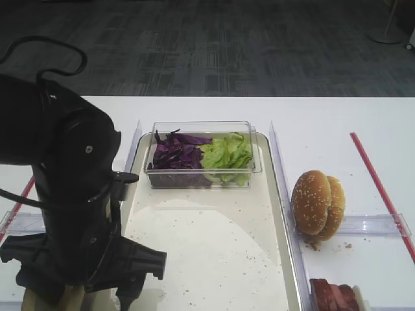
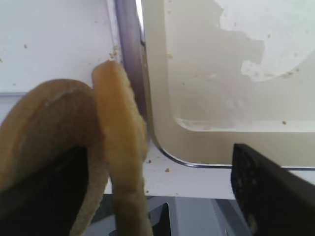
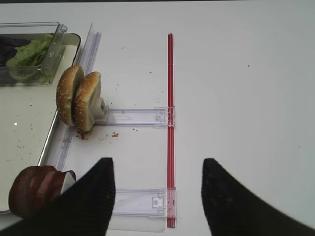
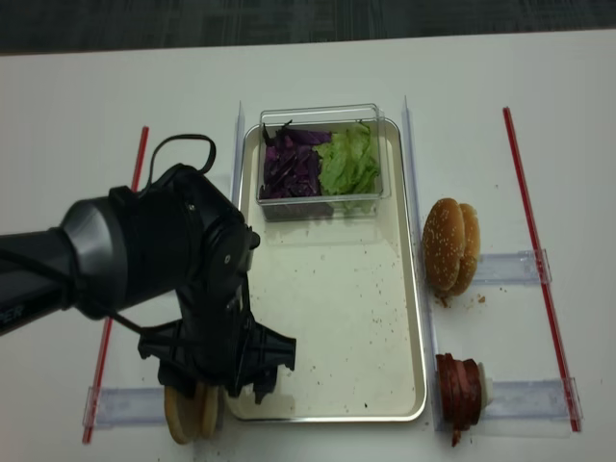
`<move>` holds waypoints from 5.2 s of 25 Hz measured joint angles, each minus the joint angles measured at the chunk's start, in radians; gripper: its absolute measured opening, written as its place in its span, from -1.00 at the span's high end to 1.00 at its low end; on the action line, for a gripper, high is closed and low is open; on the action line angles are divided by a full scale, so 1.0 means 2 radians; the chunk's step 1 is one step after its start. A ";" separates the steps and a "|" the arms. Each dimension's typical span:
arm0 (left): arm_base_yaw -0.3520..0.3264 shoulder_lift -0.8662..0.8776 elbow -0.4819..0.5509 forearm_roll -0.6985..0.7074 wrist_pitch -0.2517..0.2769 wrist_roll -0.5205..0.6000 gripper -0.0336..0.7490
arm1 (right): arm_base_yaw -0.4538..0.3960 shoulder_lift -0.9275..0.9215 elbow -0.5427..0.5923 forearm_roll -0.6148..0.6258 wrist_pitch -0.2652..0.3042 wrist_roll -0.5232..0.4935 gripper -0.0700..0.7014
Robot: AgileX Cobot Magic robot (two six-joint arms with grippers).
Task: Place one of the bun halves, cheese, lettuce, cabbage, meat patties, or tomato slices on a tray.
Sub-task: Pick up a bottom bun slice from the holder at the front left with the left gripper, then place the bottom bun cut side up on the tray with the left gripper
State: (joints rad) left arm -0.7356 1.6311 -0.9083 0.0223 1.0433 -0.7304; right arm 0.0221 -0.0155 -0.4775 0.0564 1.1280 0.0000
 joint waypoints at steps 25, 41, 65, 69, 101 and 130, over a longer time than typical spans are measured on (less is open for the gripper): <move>0.000 0.000 0.004 0.030 0.006 0.000 0.81 | 0.000 0.000 0.000 0.000 0.000 0.000 -0.29; 0.000 -0.058 -0.004 0.030 0.012 0.000 0.84 | 0.000 0.000 0.000 0.000 0.000 0.000 -0.29; -0.002 -0.110 -0.049 0.053 0.045 -0.012 0.84 | 0.000 0.000 0.000 0.000 0.000 0.000 -0.29; 0.000 -0.110 -0.050 0.054 0.041 -0.010 0.84 | 0.000 0.000 0.000 0.000 0.000 0.000 -0.29; 0.106 -0.110 -0.050 -0.272 -0.086 0.319 0.85 | 0.000 0.000 0.000 0.000 0.000 0.000 -0.29; 0.124 0.071 -0.050 -0.484 -0.099 0.540 0.85 | 0.000 0.000 0.000 0.000 0.000 0.000 -0.29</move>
State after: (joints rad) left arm -0.4869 1.7732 -1.0081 -0.9455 0.8445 0.3503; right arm 0.0221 -0.0155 -0.4775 0.0564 1.1280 0.0000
